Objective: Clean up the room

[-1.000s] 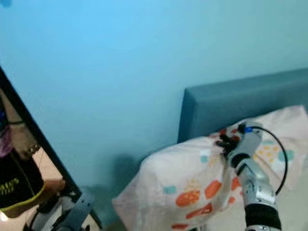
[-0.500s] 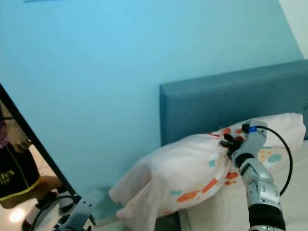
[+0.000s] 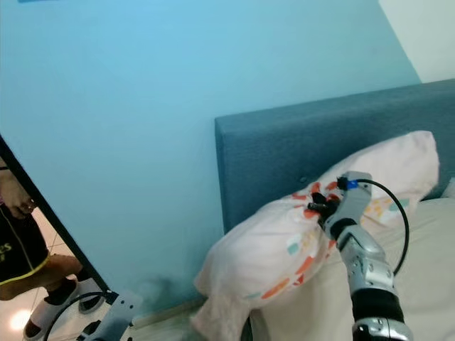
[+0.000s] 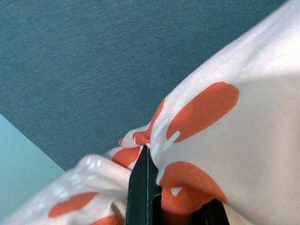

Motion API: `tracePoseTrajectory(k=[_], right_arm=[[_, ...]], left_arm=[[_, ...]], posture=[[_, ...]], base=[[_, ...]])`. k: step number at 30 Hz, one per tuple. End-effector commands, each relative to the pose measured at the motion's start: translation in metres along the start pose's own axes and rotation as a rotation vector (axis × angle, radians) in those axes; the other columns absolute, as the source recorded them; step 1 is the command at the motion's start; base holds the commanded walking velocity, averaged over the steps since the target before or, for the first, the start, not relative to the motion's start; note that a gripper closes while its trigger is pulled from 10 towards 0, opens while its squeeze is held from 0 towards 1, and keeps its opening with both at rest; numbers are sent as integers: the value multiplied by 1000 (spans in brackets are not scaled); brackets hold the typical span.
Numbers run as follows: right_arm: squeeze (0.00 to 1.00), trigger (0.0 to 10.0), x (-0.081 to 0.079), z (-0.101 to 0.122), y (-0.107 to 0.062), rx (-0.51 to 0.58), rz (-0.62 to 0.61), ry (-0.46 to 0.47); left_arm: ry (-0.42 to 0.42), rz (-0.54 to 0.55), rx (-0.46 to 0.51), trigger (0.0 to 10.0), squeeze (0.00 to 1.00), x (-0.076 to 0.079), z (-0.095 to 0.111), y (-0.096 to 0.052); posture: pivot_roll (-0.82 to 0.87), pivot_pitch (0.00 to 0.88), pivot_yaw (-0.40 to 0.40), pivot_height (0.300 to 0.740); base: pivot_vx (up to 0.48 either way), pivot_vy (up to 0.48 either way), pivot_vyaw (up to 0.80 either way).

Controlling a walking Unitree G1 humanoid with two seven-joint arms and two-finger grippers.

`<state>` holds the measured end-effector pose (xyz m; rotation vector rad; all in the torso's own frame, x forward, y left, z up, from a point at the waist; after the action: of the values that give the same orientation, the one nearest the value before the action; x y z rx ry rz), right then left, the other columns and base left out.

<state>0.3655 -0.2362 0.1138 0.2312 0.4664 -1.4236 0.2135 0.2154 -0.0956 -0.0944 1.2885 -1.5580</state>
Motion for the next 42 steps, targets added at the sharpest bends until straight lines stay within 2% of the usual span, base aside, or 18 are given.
tracePoseTrajectory(k=[1,9,17,25,36,39,40,41,42], right_arm=[[0,10000,-19,14,9,56,74,-37],[0,10000,-30,8,17,30,108,-57],[0,10000,-38,12,28,29,128,-74],[0,10000,-35,8,25,24,129,-69],[0,10000,-30,18,28,33,146,-100],[0,10000,-28,82,36,181,145,-61],[0,10000,-28,82,36,181,145,-61],[0,10000,-26,105,36,228,121,-92],[0,10000,-26,105,36,228,121,-92]], left_arm=[[2,-1,-15,10000,0,0,-8,-2],[6,-9,-24,10000,0,5,-16,-4],[-18,-15,-24,10000,0,7,-18,-5],[-25,2,-18,10000,0,5,-14,-4],[-27,2,-8,10000,0,6,-12,-4],[-21,11,3,10000,0,5,-19,-7],[-21,11,3,10000,0,5,-19,-7],[-10,11,3,10000,0,5,-25,-9],[-10,11,3,10000,0,5,-25,-9]], posture=[[37,13,-23,740],[52,56,-37,740],[60,72,-48,740],[53,75,-44,740],[58,84,-50,740],[98,138,-52,740],[98,138,-52,740],[116,156,-54,740],[116,156,-54,740]], base=[[0,0,0],[0,0,0],[0,0,0],[0,-107,0],[0,0,0],[0,0,0],[0,0,0],[0,0,0],[0,0,0]])
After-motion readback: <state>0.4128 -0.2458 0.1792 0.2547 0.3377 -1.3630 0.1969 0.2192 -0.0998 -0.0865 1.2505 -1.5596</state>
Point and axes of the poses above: a point about 5 cm out from each wrist's last joint towards the gripper, its own y axis pointing out of the wrist towards the gripper, its own z axis along the axis of the wrist's last joint, x = y × z, the point moved 3 cm from there along y, pointing out of the wrist towards the gripper, and after that the axes turned 15 degrees about y, right-handed, at the moved point
